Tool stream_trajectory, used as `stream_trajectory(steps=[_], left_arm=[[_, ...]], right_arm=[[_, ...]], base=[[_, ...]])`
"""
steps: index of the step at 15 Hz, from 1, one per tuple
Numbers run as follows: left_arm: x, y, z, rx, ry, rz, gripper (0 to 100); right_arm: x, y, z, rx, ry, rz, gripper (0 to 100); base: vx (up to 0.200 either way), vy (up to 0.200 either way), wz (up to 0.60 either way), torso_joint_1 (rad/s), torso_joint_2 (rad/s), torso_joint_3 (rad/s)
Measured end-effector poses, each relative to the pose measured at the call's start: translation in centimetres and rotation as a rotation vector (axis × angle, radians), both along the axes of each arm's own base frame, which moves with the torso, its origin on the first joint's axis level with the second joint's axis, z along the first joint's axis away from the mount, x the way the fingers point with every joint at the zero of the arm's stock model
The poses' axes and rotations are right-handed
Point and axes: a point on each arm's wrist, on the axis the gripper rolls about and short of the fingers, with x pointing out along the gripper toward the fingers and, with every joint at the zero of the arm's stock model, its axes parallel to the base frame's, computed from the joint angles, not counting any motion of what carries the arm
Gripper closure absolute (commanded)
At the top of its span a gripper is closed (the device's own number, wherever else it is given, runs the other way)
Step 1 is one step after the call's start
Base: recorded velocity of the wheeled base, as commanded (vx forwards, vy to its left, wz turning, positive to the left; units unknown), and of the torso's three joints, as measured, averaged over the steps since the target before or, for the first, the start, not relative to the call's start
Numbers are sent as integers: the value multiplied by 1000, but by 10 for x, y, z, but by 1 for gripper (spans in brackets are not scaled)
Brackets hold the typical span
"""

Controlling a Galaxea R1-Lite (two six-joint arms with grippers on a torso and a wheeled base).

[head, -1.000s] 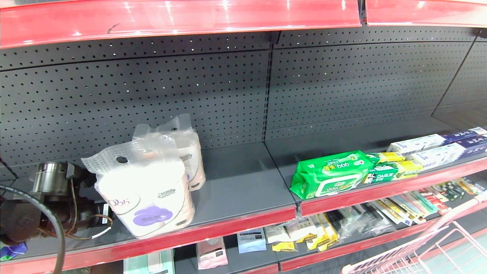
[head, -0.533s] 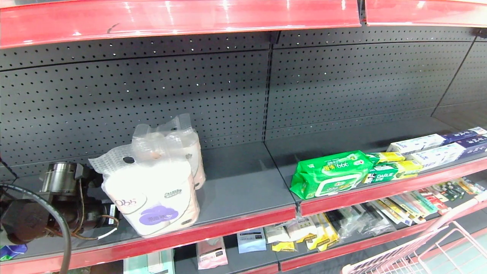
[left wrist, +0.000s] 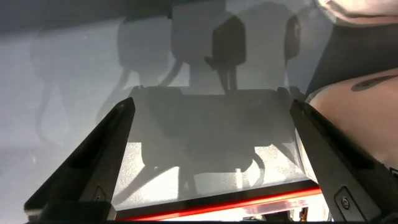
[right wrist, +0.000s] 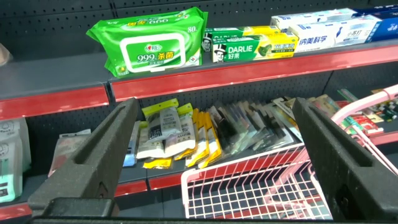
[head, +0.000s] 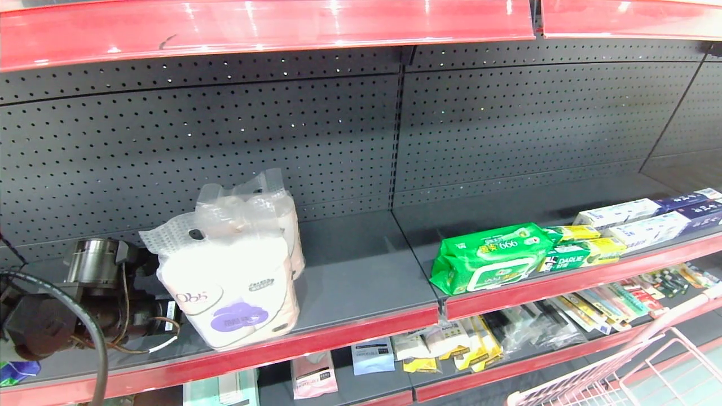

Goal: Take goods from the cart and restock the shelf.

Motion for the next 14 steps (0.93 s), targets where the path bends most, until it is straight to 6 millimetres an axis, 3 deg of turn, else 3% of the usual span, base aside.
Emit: stream_trajectory(steps=[14], left_arm=[[0, -7, 0, 0, 2, -23, 0]], right_arm=[[0, 0, 0, 0, 0, 0, 0]], base=[[0, 0, 0, 0, 0, 0]])
